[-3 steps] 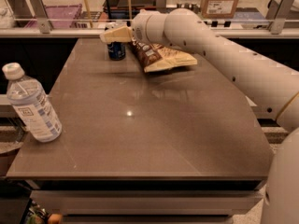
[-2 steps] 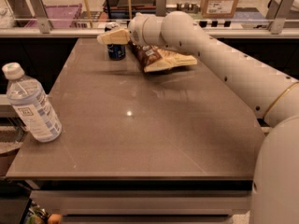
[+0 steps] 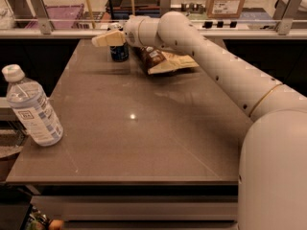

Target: Move pepsi can near blue plastic bottle

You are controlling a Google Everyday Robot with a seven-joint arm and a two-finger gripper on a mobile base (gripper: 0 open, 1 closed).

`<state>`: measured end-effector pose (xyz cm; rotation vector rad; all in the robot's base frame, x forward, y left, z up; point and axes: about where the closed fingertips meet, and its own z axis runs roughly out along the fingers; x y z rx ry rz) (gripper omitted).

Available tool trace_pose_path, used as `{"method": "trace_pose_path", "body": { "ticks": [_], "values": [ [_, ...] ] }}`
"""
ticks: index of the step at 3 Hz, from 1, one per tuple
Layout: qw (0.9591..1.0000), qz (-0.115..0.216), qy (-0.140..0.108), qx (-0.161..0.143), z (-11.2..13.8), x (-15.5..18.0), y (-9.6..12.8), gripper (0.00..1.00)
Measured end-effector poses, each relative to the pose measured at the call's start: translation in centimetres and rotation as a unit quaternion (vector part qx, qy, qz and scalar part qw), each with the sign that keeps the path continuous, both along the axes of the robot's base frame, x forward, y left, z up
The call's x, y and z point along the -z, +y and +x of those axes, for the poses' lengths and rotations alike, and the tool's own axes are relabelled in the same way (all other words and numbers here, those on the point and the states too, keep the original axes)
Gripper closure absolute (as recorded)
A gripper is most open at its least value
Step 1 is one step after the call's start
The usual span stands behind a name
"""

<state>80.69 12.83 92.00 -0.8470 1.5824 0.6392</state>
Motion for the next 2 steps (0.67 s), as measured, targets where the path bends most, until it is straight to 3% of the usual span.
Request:
{"method": "trace_pose_path", "body": {
  "ticks": [1, 2],
  "values": [
    [0.9999, 0.009, 0.003, -0.008, 0.14, 0.50, 0.70, 0.17],
    [0.9996, 0.026, 0.004, -0.004, 0.27, 1.43, 0.40, 0.41]
  ]
}}
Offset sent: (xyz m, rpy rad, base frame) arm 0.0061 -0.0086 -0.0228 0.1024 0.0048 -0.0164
